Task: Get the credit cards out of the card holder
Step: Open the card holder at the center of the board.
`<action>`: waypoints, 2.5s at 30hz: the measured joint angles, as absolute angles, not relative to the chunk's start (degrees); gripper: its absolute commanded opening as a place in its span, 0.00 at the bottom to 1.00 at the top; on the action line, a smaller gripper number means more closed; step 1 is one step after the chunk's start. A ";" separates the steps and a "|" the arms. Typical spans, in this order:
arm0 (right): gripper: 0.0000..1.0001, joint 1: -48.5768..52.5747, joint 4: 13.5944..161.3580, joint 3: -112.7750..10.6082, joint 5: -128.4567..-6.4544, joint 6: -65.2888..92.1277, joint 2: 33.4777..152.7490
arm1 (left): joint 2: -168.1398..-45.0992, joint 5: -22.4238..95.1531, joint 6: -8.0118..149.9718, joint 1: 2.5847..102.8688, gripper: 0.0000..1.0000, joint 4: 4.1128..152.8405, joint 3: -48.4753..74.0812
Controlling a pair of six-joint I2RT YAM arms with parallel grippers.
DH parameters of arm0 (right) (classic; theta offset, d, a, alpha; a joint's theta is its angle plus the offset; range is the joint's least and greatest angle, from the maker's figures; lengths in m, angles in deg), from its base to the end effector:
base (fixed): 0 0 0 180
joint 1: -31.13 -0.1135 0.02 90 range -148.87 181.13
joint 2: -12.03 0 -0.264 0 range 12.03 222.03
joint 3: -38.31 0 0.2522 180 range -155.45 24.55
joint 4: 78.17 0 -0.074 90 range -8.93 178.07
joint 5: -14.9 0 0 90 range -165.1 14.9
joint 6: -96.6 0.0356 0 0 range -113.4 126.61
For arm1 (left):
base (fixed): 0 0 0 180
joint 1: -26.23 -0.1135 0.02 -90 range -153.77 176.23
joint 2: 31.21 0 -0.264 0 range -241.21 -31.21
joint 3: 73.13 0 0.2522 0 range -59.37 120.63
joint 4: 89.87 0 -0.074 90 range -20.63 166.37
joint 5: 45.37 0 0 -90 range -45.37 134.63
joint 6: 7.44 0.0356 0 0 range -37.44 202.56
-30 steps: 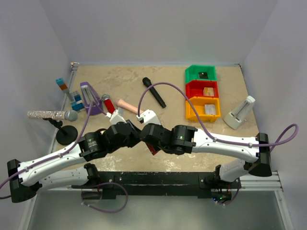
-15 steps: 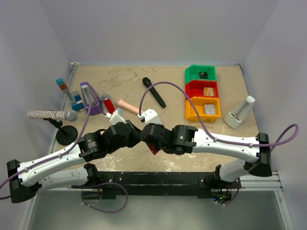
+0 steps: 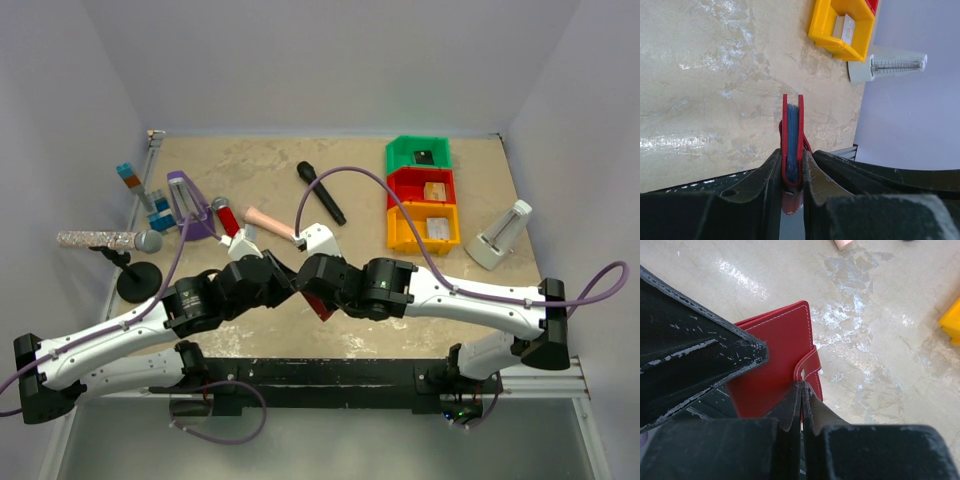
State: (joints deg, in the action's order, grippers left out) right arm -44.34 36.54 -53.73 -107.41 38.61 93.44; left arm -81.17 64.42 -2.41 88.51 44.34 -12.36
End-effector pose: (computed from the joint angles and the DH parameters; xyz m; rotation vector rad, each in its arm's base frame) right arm 0.0908 0.2746 0.3362 -0.6630 2.2442 0.1993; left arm 0.0972 -0.1590 0.3013 -0.6714 2.2613 -1.0583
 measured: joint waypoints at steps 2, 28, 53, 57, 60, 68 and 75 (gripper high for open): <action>0.00 -44.16 36.37 -53.73 -107.48 38.61 93.33 | -81.17 64.48 -2.41 88.51 0.00 44.39 -12.36; 0.60 -44.82 43.47 -45.99 -107.02 32.17 81.11 | -80.71 64.40 -2.37 88.62 0.00 44.12 -12.36; 0.47 -46.83 34.97 -56.35 -109.25 33.13 96.54 | -81.01 64.11 -1.64 88.62 0.00 42.86 -12.34; 0.44 -46.83 34.07 -56.72 -109.97 33.57 97.88 | -80.71 64.13 -1.23 88.62 0.00 42.68 -12.36; 0.42 -46.87 33.64 -57.14 -110.17 33.67 98.42 | -80.69 64.11 -0.84 88.62 0.00 42.61 -12.36; 0.31 -46.85 33.40 -57.23 -110.30 34.16 98.73 | -80.62 64.09 -0.81 88.62 0.00 42.86 -12.45; 0.17 -46.87 33.61 -57.23 -110.10 34.20 98.73 | -80.23 64.09 -0.81 88.62 0.00 44.19 -13.17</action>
State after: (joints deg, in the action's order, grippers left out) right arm -46.87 33.62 -57.23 -110.10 34.20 98.73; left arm -80.23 64.09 -0.81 88.62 44.19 -13.17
